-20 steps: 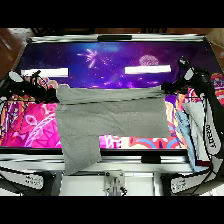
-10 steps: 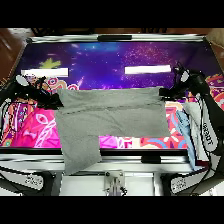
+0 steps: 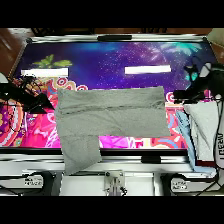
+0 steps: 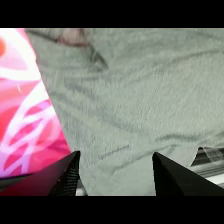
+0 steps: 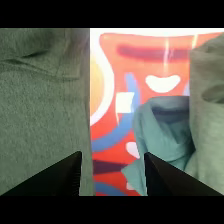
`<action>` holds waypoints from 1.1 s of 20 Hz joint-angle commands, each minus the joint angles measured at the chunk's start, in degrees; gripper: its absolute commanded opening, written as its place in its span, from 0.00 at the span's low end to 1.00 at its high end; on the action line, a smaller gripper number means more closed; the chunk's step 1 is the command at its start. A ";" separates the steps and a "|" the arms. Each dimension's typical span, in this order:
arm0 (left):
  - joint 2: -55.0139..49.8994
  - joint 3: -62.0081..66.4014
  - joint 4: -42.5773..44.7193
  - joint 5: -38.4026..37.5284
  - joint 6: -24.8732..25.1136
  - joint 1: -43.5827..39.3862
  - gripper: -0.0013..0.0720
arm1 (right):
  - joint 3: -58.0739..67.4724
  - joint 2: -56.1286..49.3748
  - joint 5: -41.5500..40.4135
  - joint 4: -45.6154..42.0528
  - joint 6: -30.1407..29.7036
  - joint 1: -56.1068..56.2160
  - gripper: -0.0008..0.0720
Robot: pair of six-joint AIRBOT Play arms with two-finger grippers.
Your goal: Fold the shirts.
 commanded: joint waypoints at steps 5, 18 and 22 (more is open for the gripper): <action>17.40 -36.20 -0.87 9.77 6.78 5.38 0.71 | -0.04 5.40 2.03 6.64 -2.43 -7.56 0.71; 17.62 -45.55 -7.34 19.69 10.82 -1.79 0.48 | -0.04 5.40 2.01 7.93 0.81 -7.15 0.71; 17.59 -45.55 -8.33 19.76 10.64 -3.78 0.06 | -8.55 5.35 6.16 13.49 -1.60 -7.74 0.71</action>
